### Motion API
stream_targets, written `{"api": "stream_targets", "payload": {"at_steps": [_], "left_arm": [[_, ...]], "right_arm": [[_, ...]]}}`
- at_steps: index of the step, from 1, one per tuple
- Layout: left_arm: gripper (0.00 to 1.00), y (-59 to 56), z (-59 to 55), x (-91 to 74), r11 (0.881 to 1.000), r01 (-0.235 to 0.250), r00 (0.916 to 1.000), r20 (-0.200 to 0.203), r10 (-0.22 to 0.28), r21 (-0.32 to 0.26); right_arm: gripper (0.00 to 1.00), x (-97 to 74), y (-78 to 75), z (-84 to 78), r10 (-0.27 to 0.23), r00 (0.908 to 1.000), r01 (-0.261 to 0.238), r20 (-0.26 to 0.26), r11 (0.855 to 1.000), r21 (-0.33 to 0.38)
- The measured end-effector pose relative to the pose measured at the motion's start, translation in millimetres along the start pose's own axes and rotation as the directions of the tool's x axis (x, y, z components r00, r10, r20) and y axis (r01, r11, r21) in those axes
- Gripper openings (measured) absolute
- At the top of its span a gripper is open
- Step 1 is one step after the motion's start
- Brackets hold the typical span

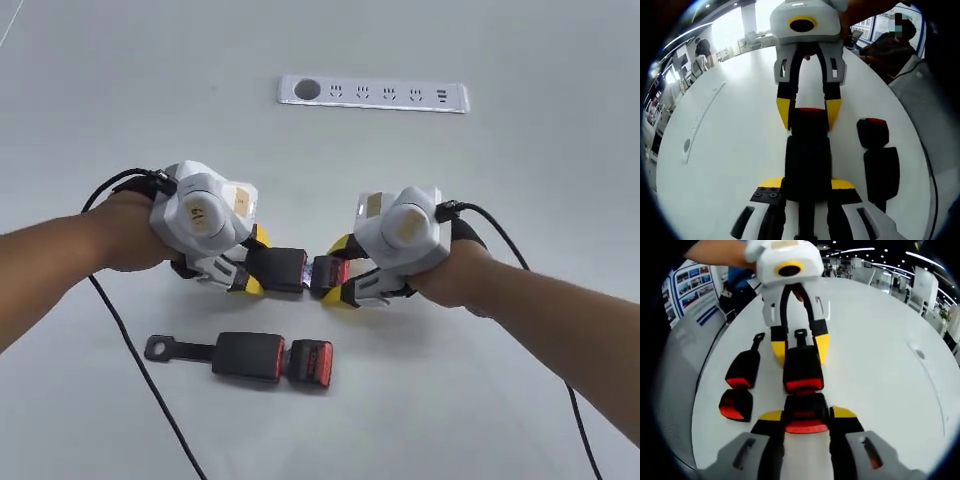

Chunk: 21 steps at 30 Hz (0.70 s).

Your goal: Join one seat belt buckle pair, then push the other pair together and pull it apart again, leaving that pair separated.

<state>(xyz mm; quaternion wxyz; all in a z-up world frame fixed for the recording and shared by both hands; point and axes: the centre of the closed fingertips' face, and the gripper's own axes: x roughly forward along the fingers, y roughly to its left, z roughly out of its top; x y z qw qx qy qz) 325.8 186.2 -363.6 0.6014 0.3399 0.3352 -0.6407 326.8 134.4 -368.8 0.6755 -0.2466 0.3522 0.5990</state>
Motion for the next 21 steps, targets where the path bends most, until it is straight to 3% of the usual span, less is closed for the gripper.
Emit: {"api": "stream_targets", "payload": {"at_steps": [8, 21], "left_arm": [[0.32, -0.5, -0.7, 0.2, 1.0, 0.003, 0.9998, -0.02, -0.003, -0.002], [0.32, -2.4, 0.9, -1.9, 1.0, 0.004, 0.9998, -0.02, -0.004, -0.002]], "right_arm": [[0.33, 1.0, 1.2, -0.8, -0.003, 1.0, 0.003, -0.008, 1.0, 0.006], [0.33, 2.4, 1.4, -2.0, -0.014, 0.9994, 0.013, -0.033, 1.0, -0.013]]}}
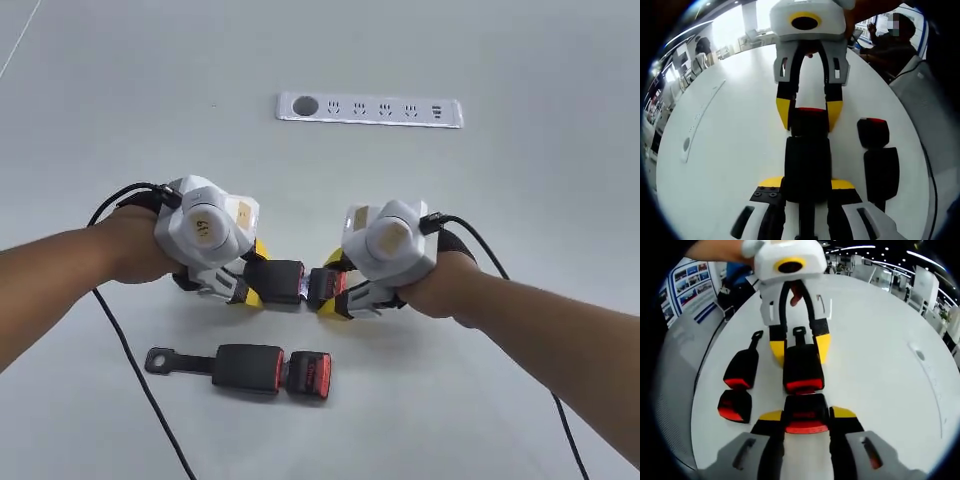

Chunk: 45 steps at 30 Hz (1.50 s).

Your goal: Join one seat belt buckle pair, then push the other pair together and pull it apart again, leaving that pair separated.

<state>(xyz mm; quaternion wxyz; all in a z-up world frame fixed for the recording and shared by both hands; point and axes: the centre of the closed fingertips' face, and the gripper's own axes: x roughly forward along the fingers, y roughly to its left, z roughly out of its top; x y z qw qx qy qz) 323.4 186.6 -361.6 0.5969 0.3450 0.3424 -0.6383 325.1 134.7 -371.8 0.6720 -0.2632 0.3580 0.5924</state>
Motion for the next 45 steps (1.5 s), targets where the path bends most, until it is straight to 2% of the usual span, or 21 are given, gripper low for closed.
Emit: {"api": "stream_targets", "payload": {"at_steps": [17, 32, 39, 45], "left_arm": [[0.32, 1.7, -0.8, 0.5, 1.0, 0.001, 0.9999, -0.011, -0.001, 0.003], [0.32, 0.2, -0.1, 0.4, 1.0, 0.002, 1.0, -0.002, -0.002, -0.002], [0.33, -0.6, 0.2, -0.3, 1.0, -0.006, 0.9999, 0.015, 0.007, -0.018], [0.33, -1.1, -1.0, -1.3, 1.0, 0.0, 0.9998, 0.019, 0.001, -0.02]], "right_arm": [[0.34, 0.6, 0.0, 0.1, -0.003, 0.9996, 0.003, -0.028, 1.0, -0.022], [0.34, 0.2, 0.6, -0.6, -0.001, 0.9995, -0.001, -0.031, 0.999, -0.039], [0.34, -0.9, 0.9, -2.3, 0.001, 0.9994, -0.002, -0.036, 0.999, -0.048], [0.34, -11.3, 0.0, -15.1, 0.002, 0.9983, -0.006, -0.059, 0.998, -0.06]]}}
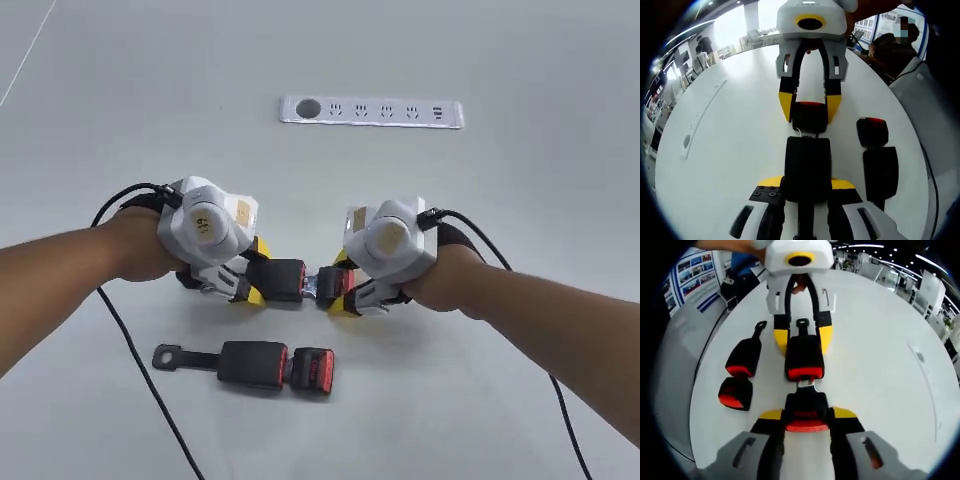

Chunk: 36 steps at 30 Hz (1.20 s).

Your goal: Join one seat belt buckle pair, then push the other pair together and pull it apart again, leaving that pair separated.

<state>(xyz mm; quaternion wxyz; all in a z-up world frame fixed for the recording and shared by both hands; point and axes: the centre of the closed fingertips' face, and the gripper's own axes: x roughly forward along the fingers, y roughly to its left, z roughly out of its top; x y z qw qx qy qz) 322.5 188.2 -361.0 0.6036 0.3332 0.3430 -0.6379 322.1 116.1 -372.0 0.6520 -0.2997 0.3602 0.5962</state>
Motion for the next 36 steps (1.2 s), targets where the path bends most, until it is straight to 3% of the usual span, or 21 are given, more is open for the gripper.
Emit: {"api": "stream_targets", "payload": {"at_steps": [1, 8, 36], "left_arm": [[0.33, 0.3, 0.2, 0.1, 1.0, -0.001, 1.0, 0.0, 0.001, -0.001], [0.33, 0.1, 0.5, 0.3, 1.0, -0.001, 1.0, 0.0, 0.001, -0.004], [0.33, 2.5, -2.6, 3.2, 1.0, 0.008, 1.0, 0.004, -0.008, -0.007]], "right_arm": [[0.34, -0.2, 1.1, -0.9, 0.001, 0.9998, -0.002, 0.02, 1.0, 0.019], [0.34, -1.7, 2.1, -4.9, -0.001, 0.9999, 0.001, 0.01, 1.0, 0.016], [0.35, -53.3, 4.6, -74.2, -0.017, 0.9995, 0.019, -0.027, 0.998, 0.061]]}}
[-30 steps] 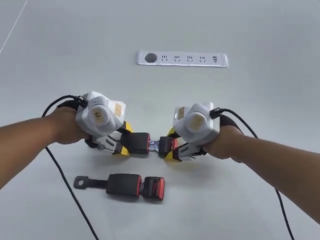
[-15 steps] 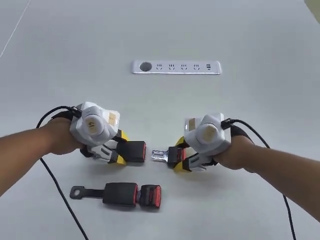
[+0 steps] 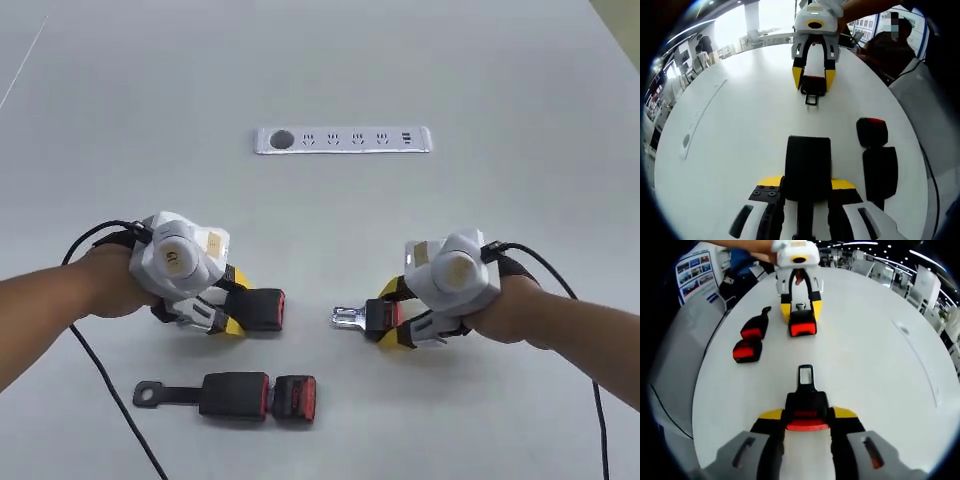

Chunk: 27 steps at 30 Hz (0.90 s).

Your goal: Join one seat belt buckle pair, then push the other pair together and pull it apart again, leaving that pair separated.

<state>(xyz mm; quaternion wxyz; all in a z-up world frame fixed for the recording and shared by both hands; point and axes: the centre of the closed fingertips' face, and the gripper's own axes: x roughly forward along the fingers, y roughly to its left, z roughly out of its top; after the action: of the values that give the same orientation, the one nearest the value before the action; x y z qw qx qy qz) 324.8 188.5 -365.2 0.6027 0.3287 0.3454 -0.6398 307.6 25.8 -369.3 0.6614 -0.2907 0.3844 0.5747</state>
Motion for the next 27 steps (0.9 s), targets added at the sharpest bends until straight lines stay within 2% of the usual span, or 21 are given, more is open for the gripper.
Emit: {"api": "stream_targets", "payload": {"at_steps": [16, 21, 25, 27], "left_arm": [[0.33, -2.9, 3.0, -0.7, 1.0, -0.002, 0.9999, -0.016, 0.002, -0.004], [0.34, -2.8, 3.0, -0.5, 1.0, -0.004, 0.9997, -0.024, 0.004, -0.011], [0.34, -2.3, 3.2, -0.1, 1.0, -0.006, 0.9993, -0.036, 0.005, -0.013], [0.34, -1.5, 3.5, 0.2, 0.999, -0.005, 0.9995, -0.03, 0.004, -0.039]], "right_arm": [[0.36, -20.0, -1.7, -36.8, -0.021, 0.9996, 0.021, -0.02, 0.999, 0.033], [0.36, -20.8, 0.0, -39.8, -0.031, 0.9995, 0.031, -0.002, 0.998, 0.047], [0.37, -19.0, -0.5, -37.9, -0.04, 0.999, 0.041, -0.017, 0.998, 0.041], [0.37, -19.5, 0.4, -39.5, -0.055, 0.998, 0.056, -0.03, 0.998, 0.031]]}}
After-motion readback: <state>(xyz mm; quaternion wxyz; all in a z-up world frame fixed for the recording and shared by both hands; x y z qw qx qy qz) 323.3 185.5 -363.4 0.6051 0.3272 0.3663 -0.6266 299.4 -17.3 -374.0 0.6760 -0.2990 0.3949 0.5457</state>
